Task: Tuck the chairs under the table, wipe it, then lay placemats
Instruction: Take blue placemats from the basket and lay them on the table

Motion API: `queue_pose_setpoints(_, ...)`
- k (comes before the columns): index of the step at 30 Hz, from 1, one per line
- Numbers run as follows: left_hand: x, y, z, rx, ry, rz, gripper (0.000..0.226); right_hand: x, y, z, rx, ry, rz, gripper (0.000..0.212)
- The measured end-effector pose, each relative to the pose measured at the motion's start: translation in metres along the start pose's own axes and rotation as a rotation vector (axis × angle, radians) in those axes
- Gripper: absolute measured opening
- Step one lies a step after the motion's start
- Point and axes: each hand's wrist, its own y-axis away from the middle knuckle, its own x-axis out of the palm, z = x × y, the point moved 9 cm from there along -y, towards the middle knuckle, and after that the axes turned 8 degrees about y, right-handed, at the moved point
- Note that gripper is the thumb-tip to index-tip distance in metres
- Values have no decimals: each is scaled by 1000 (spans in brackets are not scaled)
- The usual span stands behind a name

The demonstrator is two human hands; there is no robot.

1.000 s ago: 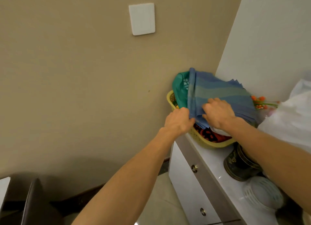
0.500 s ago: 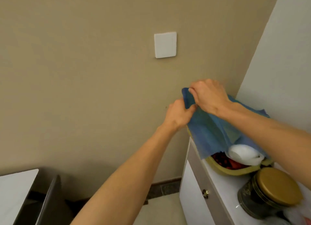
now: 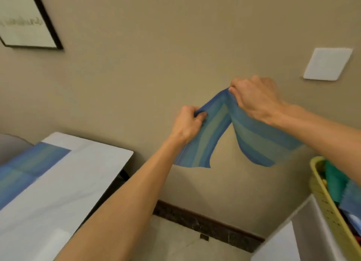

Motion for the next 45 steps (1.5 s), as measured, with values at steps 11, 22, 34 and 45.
queue_pose_setpoints(11, -246, 38, 159, -282, -134, -164, 19, 76, -93, 232, -214, -201, 58, 31)
queue_pose_setpoints(22, -465, 107, 252, -405, -333, -490, 26, 129, -179, 473, -620, -400, 382, 44)
queue_pose_setpoints(34, -527, 154, 273, -387, -1135, -729, 17, 209, -237, 638, -903, -593, 134, 33)
queue_pose_setpoints(45, -358, 223, 484, -850, -1080, -92, 76, 409, -64, 666, -1326, -264, 331, 45)
